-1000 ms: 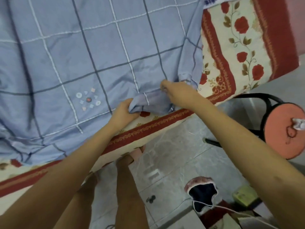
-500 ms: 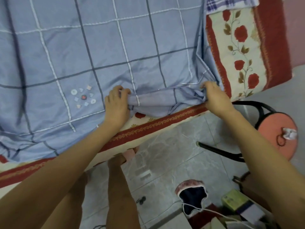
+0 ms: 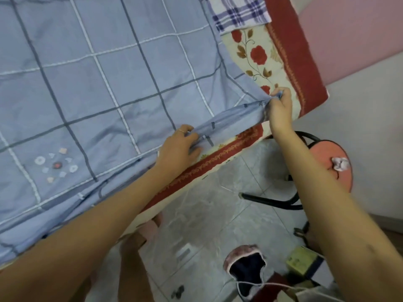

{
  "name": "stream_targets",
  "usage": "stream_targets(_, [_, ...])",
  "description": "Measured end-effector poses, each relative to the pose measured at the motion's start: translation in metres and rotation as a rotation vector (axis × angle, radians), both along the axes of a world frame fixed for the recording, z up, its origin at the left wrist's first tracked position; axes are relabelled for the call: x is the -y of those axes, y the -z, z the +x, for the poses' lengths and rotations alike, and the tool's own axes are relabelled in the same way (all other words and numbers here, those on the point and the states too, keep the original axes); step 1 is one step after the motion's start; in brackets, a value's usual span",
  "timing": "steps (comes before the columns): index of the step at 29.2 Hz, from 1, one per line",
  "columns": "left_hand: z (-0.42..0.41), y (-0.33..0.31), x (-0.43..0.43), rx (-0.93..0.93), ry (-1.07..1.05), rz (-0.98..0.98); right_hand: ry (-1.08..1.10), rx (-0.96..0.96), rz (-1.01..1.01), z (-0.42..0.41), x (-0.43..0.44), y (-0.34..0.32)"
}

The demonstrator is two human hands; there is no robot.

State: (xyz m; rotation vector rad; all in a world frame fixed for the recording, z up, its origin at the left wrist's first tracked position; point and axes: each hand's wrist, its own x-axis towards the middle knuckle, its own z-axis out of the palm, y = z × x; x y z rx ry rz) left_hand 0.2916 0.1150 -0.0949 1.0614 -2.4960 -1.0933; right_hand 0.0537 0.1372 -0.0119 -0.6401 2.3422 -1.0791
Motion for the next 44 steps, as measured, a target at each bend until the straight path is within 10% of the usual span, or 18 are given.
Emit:
stream_targets(7, [0.006, -0.032, 0.002, -0.226, -0.045, -0.082, 0.071, 0.075, 0.031, -0.015, -0.006, 0.006])
stream_targets(17, [-0.002, -0.04, -0.03, -0.015, 0.074, -0.175, 0.407, 0.179, -0.096, -0.024, -0.018, 0.013])
stream_targets(29, [-0.01, -0.007, -0.07, 0.102, 0.256, -0.099, 0.155, 0.003, -0.002, -0.016, -0.026, 0.017])
stream_targets(44, [0.015, -0.034, 0.0, -0.067, -0.265, -0.334, 0.192, 0.101, -0.097, -0.024, -0.039, 0.025])
